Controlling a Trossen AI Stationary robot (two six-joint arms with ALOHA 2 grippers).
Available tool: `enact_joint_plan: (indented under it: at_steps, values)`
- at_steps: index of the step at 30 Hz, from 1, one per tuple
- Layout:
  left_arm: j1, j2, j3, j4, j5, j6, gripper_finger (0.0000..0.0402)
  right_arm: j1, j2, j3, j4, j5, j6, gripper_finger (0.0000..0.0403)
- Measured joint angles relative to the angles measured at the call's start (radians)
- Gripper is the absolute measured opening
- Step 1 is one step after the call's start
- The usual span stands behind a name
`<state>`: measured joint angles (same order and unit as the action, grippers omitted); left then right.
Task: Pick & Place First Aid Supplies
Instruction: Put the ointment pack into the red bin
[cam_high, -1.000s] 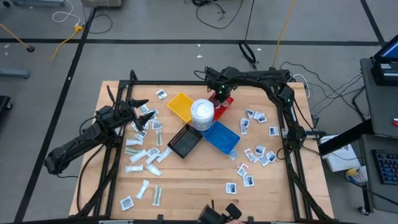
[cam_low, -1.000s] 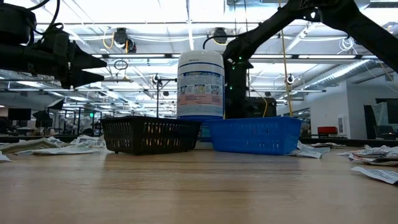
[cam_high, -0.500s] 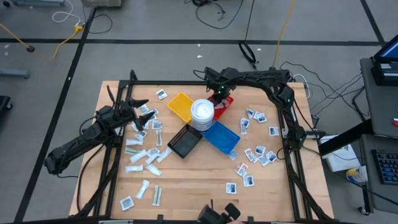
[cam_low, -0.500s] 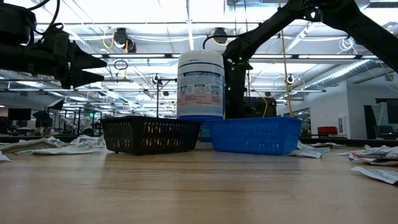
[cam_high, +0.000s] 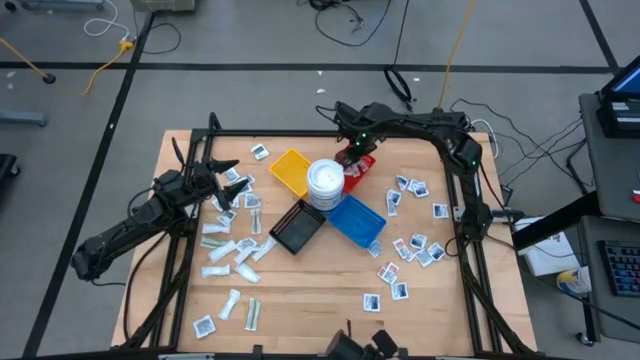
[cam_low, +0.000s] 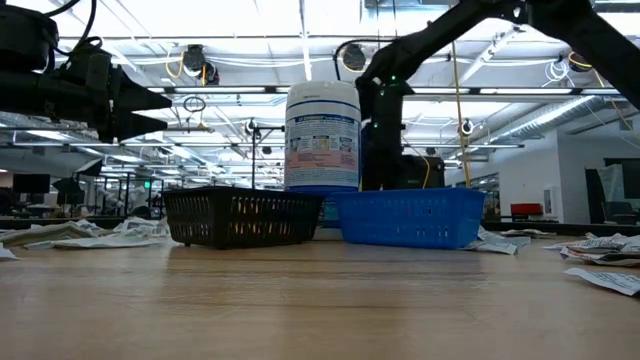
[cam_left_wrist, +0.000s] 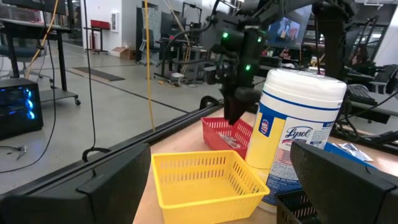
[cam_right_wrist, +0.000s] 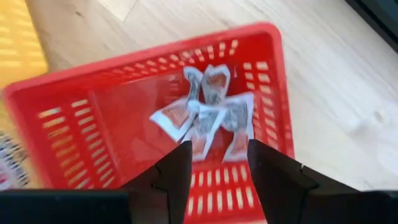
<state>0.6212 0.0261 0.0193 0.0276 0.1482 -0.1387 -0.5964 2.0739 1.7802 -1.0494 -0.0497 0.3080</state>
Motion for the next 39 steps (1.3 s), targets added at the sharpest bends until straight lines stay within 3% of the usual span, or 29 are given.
enact_joint_plan:
  at_steps: [10, 17, 24, 39]
  values:
    - [0.000, 0.000, 0.000, 0.000, 0.000, 0.000, 0.0392, 0.001, -0.064, 0.000, -0.147, 0.003, 0.200, 0.0144]
    - [0.000, 0.000, 0.000, 0.000, 0.000, 0.000, 0.0392, 0.001, -0.078, 0.001, -0.241, 0.127, 0.343, 0.0144]
    - [0.000, 0.000, 0.000, 0.000, 0.000, 0.000, 0.0392, 0.014, -0.090, -0.007, -0.289, 0.156, 0.432, 0.0144]
    - [0.000, 0.000, 0.000, 0.000, 0.000, 0.000, 0.0392, 0.232, -0.357, -0.332, -0.190, 0.151, 0.613, 0.0144]
